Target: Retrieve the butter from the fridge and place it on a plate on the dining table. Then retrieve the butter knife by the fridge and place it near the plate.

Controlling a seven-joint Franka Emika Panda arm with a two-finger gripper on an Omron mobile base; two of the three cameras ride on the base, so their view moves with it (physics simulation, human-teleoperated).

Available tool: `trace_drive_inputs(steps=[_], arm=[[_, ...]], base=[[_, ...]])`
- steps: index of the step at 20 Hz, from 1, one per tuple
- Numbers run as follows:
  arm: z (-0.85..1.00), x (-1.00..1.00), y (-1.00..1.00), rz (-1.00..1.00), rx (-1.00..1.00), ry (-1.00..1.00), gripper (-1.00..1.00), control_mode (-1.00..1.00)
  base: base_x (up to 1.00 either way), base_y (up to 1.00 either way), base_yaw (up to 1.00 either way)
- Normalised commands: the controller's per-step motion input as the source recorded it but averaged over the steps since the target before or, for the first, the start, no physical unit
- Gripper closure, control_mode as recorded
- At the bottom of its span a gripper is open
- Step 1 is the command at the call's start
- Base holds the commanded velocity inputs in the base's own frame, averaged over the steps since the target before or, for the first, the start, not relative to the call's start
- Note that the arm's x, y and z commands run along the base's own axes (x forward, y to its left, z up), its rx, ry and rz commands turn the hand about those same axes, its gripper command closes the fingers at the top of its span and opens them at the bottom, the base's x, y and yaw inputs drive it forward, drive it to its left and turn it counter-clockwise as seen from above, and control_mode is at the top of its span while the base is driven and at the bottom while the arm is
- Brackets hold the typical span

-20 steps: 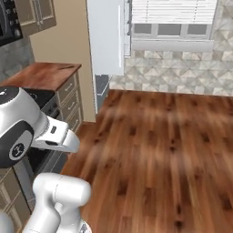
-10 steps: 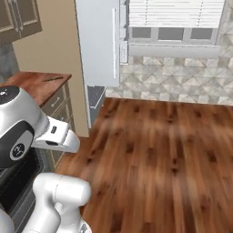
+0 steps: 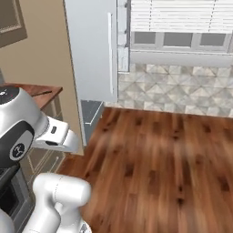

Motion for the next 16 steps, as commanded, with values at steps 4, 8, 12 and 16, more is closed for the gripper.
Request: trace_drive_inputs(steps=[4, 8, 12, 16], arm=[[0.00, 0.00, 0.00, 0.00, 0.00, 0.00, -1.00, 1.00], [0.00, 0.00, 0.00, 0.00, 0.00, 0.00, -1.00, 1.00], [0.00, 0.00, 0.00, 0.00, 0.00, 0.00, -1.00, 1.00], [0.00, 0.00, 0.00, 0.00, 0.00, 0.00, -1.00, 1.00]], base=[[1.00, 0.38, 0.26], [1.00, 0.17, 0.38], [0.98, 0.09, 0.46], [0.55, 0.00, 0.80]])
